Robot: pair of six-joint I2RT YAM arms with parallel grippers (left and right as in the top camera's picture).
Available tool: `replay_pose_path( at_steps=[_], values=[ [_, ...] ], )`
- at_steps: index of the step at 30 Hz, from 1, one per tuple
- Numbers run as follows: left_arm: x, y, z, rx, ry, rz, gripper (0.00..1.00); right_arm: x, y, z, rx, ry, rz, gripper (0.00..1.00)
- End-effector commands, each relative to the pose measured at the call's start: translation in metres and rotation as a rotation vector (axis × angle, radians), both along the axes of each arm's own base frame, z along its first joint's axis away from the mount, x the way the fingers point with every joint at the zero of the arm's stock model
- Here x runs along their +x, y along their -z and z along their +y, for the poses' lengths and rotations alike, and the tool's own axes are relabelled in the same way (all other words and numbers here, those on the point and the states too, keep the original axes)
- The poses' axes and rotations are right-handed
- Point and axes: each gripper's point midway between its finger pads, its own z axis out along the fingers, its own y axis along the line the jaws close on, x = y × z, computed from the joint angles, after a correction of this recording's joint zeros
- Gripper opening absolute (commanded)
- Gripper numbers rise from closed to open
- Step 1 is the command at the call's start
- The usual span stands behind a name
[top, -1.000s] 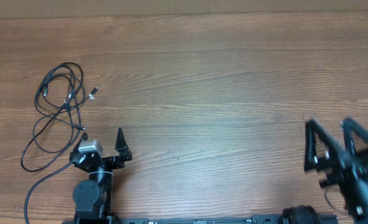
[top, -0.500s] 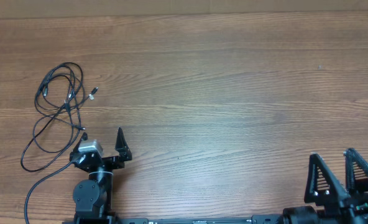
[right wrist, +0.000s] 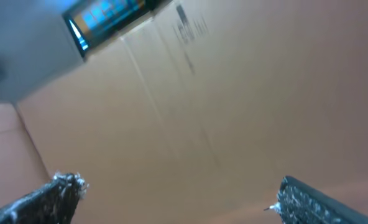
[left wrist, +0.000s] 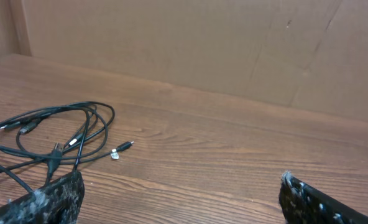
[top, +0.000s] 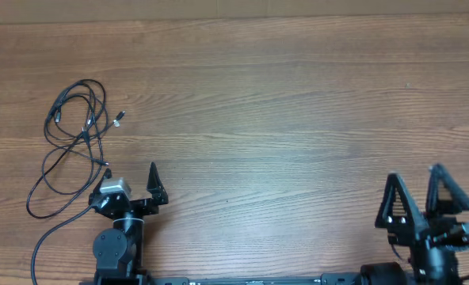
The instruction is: Untangle cables
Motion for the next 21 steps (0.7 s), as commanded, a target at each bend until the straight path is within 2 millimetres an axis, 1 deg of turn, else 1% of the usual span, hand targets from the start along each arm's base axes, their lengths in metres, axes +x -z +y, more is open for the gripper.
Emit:
replay_pose_path(
  at_steps=[1, 5, 8, 10, 13, 15, 18, 21],
  values=[
    [0.000, 0.000, -0.001, -0.015, 0.006, -0.004, 1.00, 0.009, -0.001, -0.004, 0.013, 0.027, -0.094, 1.00],
    [0.000, 0.000, -0.001, -0.015, 0.006, -0.005, 1.00, 0.012, -0.004, -0.004, 0.013, 0.042, -0.251, 1.00],
    [0.000, 0.000, -0.001, -0.015, 0.006, -0.005, 1.00, 0.016, 0.003, -0.006, 0.020, 0.053, -0.301, 1.00],
    [0.000, 0.000, -0.001, -0.015, 0.006, -0.005, 0.99, 0.022, 0.016, -0.008, 0.028, 0.068, -0.300, 1.00],
    [0.000, 0.000, -0.001, -0.015, 0.006, -0.005, 1.00, 0.034, 0.041, -0.009, 0.029, 0.078, -0.265, 1.00],
    [0.000, 0.000, -0.001, -0.015, 0.006, -0.005, 0.99, 0.043, 0.060, -0.008, 0.024, 0.077, -0.227, 1.00],
    [0.000, 0.000, -0.001, -0.015, 0.006, -0.005, 0.99, 0.053, 0.084, -0.007, 0.021, 0.076, -0.178, 1.00],
    [0.000, 0.000, -0.001, -0.015, 0.006, -0.005, 1.00, 0.063, 0.104, -0.006, 0.009, 0.078, -0.081, 1.00]
  ],
)
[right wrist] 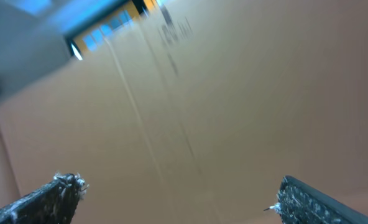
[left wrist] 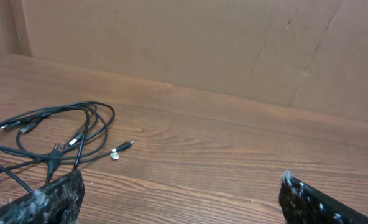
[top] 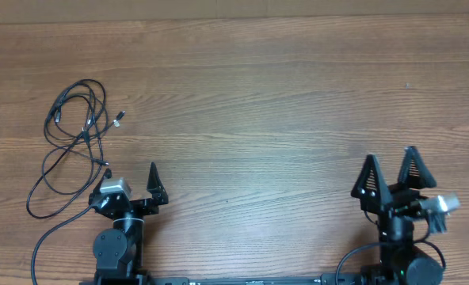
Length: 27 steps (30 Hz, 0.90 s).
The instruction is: Untangle cables
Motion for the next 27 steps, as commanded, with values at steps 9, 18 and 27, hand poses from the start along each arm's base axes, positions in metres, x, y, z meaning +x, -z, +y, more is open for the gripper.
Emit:
replay_pose_path(
  at_steps=[9, 18, 27],
  values=[
    [0.000, 0.000, -0.001, -0.015, 0.006, -0.005, 1.00, 0.024, 0.109, -0.004, -0.052, 0.041, 0.443, 1.00],
    [0.000, 0.000, -0.001, -0.015, 0.006, -0.005, 1.00, 0.024, 0.114, 0.005, -0.307, 0.049, 0.440, 1.00],
    [0.000, 0.000, -0.001, -0.015, 0.006, -0.005, 1.00, 0.024, 0.114, 0.005, -0.307, 0.050, 0.440, 1.00]
  ],
)
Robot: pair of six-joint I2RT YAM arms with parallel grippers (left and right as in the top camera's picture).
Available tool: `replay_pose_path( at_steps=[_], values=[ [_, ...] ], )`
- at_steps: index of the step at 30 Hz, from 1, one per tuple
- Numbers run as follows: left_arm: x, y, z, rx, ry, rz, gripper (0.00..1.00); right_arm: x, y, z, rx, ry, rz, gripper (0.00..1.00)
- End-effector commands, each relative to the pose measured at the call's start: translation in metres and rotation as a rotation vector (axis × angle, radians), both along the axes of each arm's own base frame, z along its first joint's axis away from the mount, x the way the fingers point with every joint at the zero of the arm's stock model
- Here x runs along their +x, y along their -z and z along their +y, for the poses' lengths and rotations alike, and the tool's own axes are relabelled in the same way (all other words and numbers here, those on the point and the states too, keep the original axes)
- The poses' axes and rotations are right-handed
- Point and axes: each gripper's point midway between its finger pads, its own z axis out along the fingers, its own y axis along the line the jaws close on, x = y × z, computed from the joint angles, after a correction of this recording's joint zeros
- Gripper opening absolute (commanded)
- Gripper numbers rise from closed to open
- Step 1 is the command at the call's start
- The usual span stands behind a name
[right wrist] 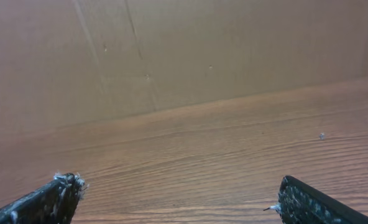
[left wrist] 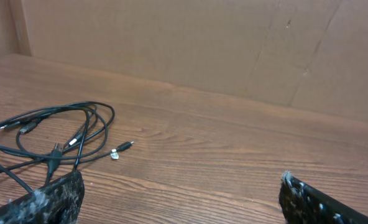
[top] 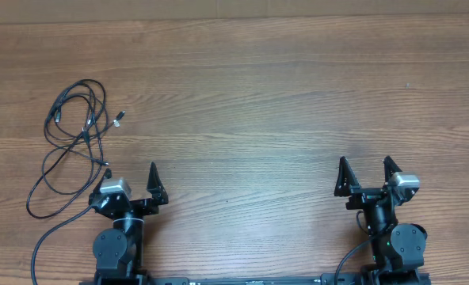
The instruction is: Untangle cables
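A tangle of thin black cables (top: 72, 134) lies in loose loops at the table's left side, with small plug ends, one silver-tipped (top: 120, 118). The left wrist view shows the same cables (left wrist: 53, 134) ahead and to the left. My left gripper (top: 131, 176) stands open near the front edge, just right of the cables' lower loop, holding nothing. At the front right my right gripper (top: 364, 169) is open and empty, far from the cables, over bare wood (right wrist: 190, 155).
A brown cardboard wall (left wrist: 190, 43) stands along the table's far edge and also shows as the wall (right wrist: 171, 50) in the right wrist view. A black lead (top: 48, 237) runs off the front edge at the left.
My right arm has moved left and lowered, its camera now facing the table top and back wall instead of cardboard higher up. The left arm and cables have not moved.
My right gripper first stood raised at the far right front, looking up at the cardboard. Then it was further left, still tilted up. Now it sits level at the front right. Left gripper and cables stayed put throughout.
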Motion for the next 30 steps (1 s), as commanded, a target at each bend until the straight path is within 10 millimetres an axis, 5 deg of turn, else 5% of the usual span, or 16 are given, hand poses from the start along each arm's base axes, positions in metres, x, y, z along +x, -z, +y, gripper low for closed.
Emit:
replay_pose_path(
  at_steps=[1, 25, 30],
  values=[
    [0.000, 0.000, -0.001, -0.015, 0.005, -0.005, 0.99, 0.000, 0.003, 0.003, -0.019, -0.015, -0.001, 1.00],
    [0.000, 0.000, -0.001, -0.015, 0.005, -0.005, 1.00, 0.000, 0.003, 0.006, -0.025, -0.031, -0.001, 1.00],
    [0.000, 0.000, -0.001, -0.015, 0.005, -0.005, 1.00, -0.002, 0.003, 0.018, -0.182, -0.104, -0.021, 1.00]
  ],
)
